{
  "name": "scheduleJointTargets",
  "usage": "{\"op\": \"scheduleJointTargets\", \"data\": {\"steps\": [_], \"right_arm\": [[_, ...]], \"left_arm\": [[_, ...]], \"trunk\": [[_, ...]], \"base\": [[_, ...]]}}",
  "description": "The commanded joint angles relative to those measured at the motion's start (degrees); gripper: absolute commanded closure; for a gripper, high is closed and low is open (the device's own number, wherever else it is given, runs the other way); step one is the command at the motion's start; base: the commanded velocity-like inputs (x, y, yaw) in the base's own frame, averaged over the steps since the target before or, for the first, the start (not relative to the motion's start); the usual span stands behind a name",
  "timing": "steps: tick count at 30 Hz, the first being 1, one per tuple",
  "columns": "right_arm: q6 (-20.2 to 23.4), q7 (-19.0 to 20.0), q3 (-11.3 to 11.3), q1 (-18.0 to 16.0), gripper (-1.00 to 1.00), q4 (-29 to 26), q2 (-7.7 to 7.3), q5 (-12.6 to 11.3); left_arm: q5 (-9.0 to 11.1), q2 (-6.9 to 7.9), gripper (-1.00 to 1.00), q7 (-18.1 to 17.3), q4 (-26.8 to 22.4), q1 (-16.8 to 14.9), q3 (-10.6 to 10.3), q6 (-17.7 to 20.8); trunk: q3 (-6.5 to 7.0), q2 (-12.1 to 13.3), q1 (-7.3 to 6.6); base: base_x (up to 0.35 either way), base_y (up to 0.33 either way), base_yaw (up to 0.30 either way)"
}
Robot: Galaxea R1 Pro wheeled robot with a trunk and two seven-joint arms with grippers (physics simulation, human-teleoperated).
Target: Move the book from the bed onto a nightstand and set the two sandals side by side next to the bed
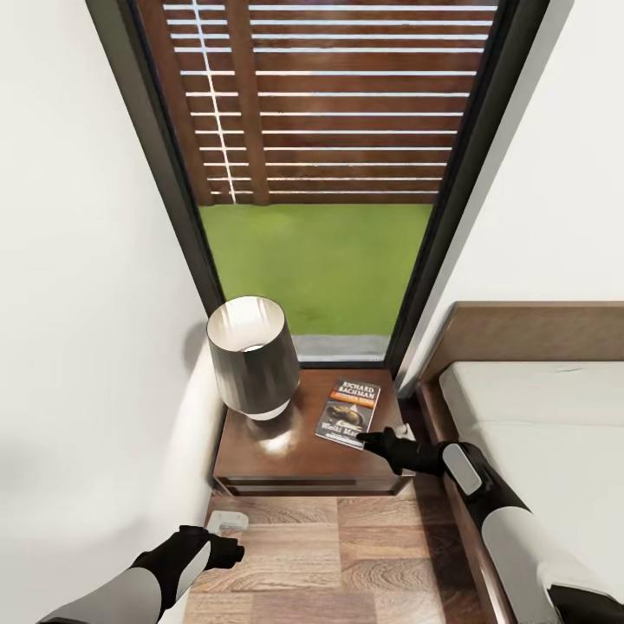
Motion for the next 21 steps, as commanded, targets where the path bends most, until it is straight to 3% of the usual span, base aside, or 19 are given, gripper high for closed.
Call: {"op": "scheduleJointTargets", "data": {"steps": [1, 14, 21], "right_arm": [[0.35, 0.27, -0.27, -0.05, 1.0, 0.0, 0.03, 0.22], [0.35, -1.01, -0.37, -0.29, 1.0, -0.01, -0.03, 0.15], [0.35, -1.17, -0.37, -0.3, 1.0, -0.01, 0.02, 0.21]], "left_arm": [[0.43, 0.04, -1.0, -0.01, -0.09, -0.02, -0.47, 0.31], [0.43, 0.04, -1.0, 0.01, -0.09, -0.02, -0.47, 0.25], [0.43, 0.04, -1.0, 0.01, -0.09, -0.02, -0.42, 0.24]], "trunk": [[-0.09, -0.1, 0.03], [-0.09, -0.1, 0.03], [-0.09, -0.1, 0.03]], "base": [[0.0, 0.0, 0.0], [0.004, 0.001, 0.0], [0.126, 0.035, 0.0]]}}
